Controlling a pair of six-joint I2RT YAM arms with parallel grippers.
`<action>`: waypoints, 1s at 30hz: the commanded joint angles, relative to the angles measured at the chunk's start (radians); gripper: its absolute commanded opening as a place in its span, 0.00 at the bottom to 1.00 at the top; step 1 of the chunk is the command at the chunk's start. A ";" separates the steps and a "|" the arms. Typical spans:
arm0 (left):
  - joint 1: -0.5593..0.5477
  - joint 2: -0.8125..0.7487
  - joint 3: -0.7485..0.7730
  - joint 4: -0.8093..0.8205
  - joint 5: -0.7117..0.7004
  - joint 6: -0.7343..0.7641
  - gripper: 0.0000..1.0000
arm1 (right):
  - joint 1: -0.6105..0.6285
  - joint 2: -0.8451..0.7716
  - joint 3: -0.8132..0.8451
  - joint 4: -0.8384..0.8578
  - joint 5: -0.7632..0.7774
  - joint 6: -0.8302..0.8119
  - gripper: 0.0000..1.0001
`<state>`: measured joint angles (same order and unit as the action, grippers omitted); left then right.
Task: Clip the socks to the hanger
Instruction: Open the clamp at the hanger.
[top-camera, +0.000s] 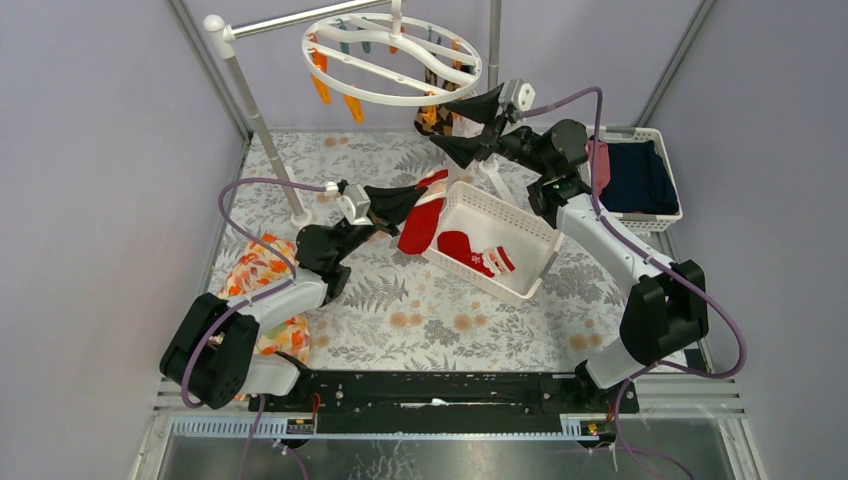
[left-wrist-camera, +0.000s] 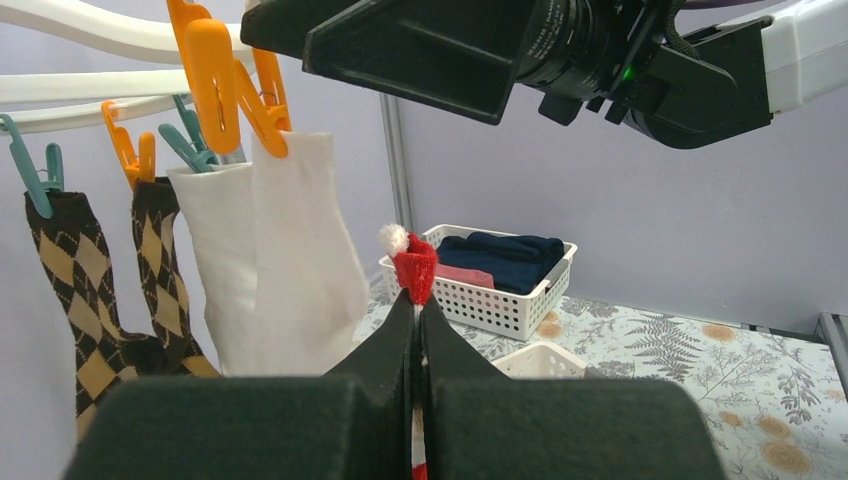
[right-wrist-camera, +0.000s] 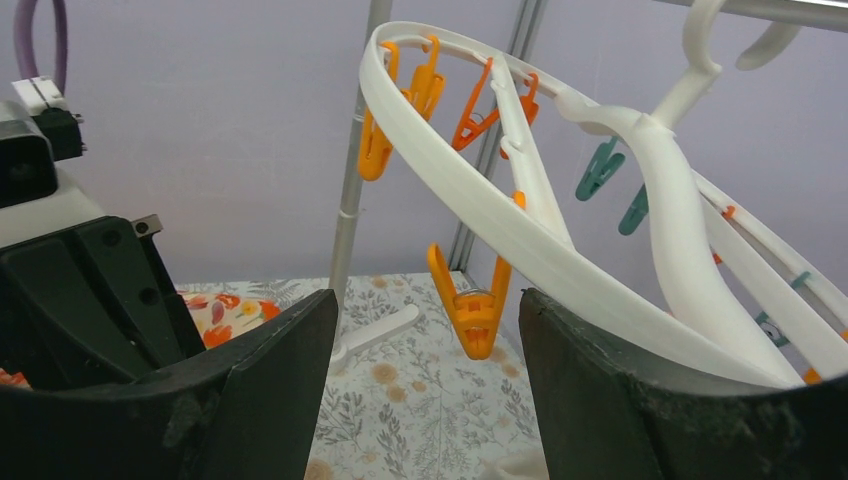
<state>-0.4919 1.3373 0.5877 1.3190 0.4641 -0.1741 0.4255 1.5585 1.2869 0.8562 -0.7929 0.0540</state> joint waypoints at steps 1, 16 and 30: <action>0.008 -0.008 -0.015 0.077 0.003 -0.004 0.00 | 0.015 0.003 0.028 0.021 0.073 -0.024 0.74; 0.013 -0.013 -0.020 0.085 0.002 -0.006 0.00 | 0.037 0.054 -0.044 0.224 0.201 0.055 0.75; 0.016 -0.015 -0.023 0.089 0.002 -0.010 0.00 | 0.038 0.097 -0.001 0.297 0.187 0.135 0.70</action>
<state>-0.4831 1.3373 0.5861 1.3354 0.4641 -0.1864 0.4519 1.6527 1.2461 1.0790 -0.6125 0.1589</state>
